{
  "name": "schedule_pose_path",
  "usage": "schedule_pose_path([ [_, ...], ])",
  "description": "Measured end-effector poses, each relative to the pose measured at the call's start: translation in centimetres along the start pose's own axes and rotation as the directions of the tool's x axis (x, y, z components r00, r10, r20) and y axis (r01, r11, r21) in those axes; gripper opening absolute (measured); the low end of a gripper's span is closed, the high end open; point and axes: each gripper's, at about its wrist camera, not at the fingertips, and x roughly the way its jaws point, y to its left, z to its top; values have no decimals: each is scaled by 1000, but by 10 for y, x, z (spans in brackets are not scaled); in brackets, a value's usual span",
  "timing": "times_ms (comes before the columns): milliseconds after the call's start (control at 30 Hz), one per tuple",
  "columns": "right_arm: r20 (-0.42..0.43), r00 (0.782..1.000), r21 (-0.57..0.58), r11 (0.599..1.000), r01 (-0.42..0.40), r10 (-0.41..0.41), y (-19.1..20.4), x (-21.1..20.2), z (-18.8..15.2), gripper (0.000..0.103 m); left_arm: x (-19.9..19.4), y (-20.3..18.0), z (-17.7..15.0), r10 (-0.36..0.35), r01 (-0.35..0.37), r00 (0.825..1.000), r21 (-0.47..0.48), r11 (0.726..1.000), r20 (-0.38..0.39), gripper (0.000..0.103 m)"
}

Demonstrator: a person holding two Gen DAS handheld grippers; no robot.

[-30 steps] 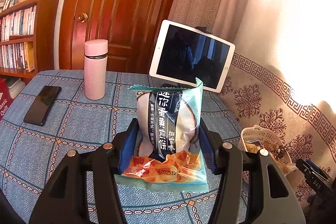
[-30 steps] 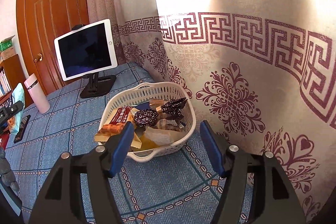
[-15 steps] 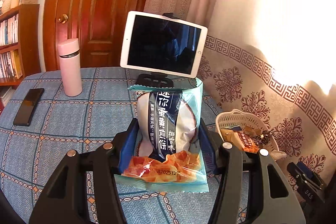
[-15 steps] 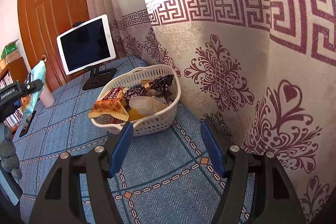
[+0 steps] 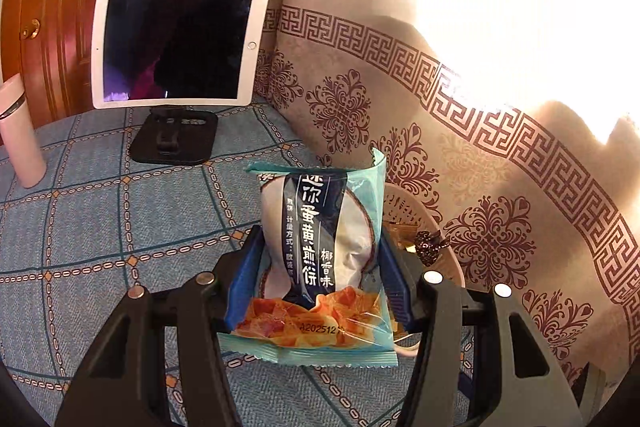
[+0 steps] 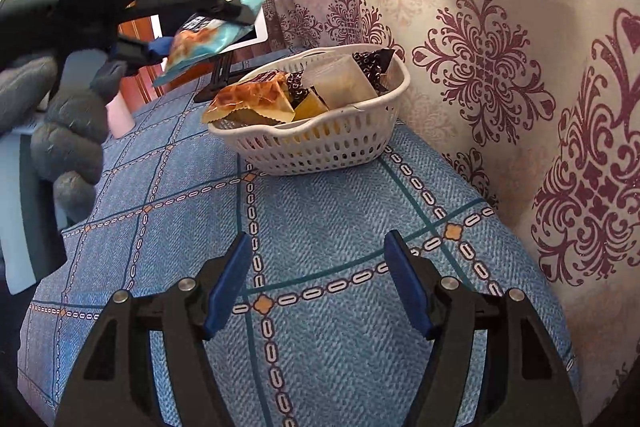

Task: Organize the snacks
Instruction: 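Carry the mint-blue waffle bag into the white basket and open the left gripper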

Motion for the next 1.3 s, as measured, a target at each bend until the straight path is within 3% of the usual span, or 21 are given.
schedule_pose_path([
  [267, -14, 999, 10, 999, -43, 43, -4, 3, 1, 71, 50, -34, 12, -17, 20, 997, 39, 999, -79, 58],
  [333, -15, 998, 15, 998, -53, 53, -5, 3, 2, 71, 60, -39, 12, -37, 41, 994, 42, 998, -100, 67],
  [400, -21, 998, 23, 998, -62, 63, -7, 4, 2, 71, 64, -39, 12, -31, 35, 994, 29, 999, -101, 90],
  [567, -25, 997, 43, 996, -76, 77, -12, 5, 2, 71, 59, -24, 14, -38, 33, 995, -48, 998, -94, 91],
  [867, -18, 997, 54, 995, -80, 81, -14, -2, 1, 71, 44, -7, 18, 126, -126, 992, -28, 992, -10, 91],
  [1067, -15, 997, 57, 996, -73, 74, -14, -4, -1, 72, 70, -5, 2, 173, -172, 982, 17, 985, -77, 91],
  [1300, -19, 998, 43, 997, -66, 67, -11, -6, -1, 72, 62, 0, 1, 170, -171, 983, -11, 985, -75, 94],
])
